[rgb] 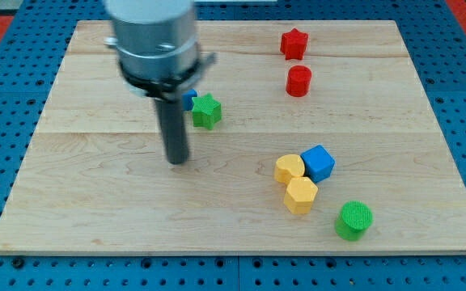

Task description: Place the green star above the yellow heart

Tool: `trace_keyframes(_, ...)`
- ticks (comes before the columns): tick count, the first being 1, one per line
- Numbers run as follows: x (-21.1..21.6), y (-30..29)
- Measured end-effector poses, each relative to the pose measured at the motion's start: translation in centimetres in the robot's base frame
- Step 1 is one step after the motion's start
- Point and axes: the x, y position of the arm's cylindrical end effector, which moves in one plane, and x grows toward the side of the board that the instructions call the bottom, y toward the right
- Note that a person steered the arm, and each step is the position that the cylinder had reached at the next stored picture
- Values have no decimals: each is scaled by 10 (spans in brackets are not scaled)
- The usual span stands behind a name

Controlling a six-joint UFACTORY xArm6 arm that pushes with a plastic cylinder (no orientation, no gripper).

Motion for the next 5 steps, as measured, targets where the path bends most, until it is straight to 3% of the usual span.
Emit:
trace_keyframes(1, -47, -22)
trace_keyframes(2, -66, 7)
trace_keyframes(4, -74, 78)
trace_keyframes(5, -95, 57)
